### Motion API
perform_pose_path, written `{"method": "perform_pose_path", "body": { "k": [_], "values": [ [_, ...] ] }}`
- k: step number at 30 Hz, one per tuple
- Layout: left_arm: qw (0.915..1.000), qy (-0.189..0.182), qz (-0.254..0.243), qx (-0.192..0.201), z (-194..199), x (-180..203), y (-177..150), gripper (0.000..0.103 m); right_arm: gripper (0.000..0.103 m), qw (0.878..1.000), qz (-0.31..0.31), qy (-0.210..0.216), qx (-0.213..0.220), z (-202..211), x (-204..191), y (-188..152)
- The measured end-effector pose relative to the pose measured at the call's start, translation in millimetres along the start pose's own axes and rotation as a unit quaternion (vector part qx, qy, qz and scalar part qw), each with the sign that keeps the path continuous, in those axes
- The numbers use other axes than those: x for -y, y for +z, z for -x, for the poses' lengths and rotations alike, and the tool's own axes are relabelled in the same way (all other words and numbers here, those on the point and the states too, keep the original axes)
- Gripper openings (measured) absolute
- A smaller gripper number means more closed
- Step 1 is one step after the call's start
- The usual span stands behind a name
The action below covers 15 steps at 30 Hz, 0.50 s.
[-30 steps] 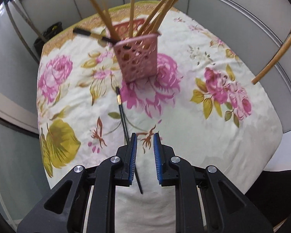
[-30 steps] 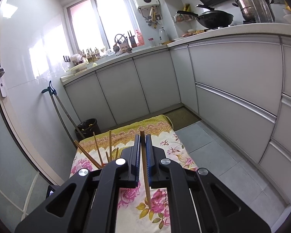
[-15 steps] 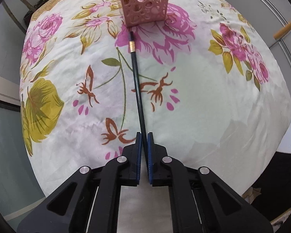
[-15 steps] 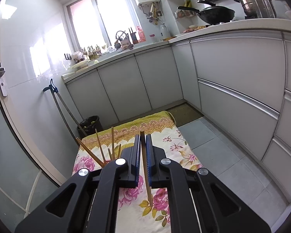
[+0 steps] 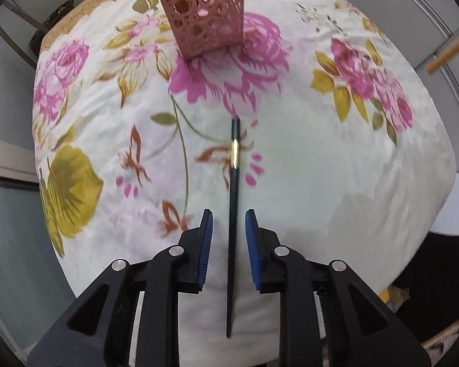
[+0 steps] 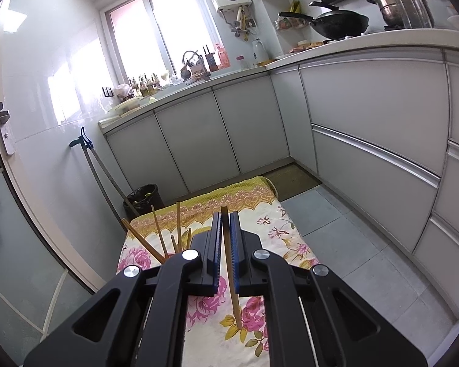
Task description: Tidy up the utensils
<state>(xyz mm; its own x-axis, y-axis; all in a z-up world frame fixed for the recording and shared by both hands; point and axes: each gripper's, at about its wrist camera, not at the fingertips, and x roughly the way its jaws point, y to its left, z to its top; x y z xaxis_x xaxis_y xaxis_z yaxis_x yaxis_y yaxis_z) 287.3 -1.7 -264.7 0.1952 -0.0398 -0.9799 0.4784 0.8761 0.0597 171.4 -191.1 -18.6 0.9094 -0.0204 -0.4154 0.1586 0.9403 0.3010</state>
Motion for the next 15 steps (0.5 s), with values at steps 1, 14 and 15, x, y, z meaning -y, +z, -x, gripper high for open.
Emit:
{"method": "perform_pose_path", "body": {
  "k": [1,14,15],
  "values": [
    [1.0000,0.003,0.006,0.007,-3,0,10,0.021,0.006,1.000,0.000,-0.001,-0.001,-1,0,0],
    [0.9937,0.004,0.040,0.104,11,7,-8,0.006,0.006,1.000,-0.001,-0.001,-0.010,-6,-1,-3],
    [0.9898,0.001,0.051,0.133,26,4,-14,0.006,0.006,1.000,-0.001,0.000,-0.011,-6,-1,-3]
  ]
}}
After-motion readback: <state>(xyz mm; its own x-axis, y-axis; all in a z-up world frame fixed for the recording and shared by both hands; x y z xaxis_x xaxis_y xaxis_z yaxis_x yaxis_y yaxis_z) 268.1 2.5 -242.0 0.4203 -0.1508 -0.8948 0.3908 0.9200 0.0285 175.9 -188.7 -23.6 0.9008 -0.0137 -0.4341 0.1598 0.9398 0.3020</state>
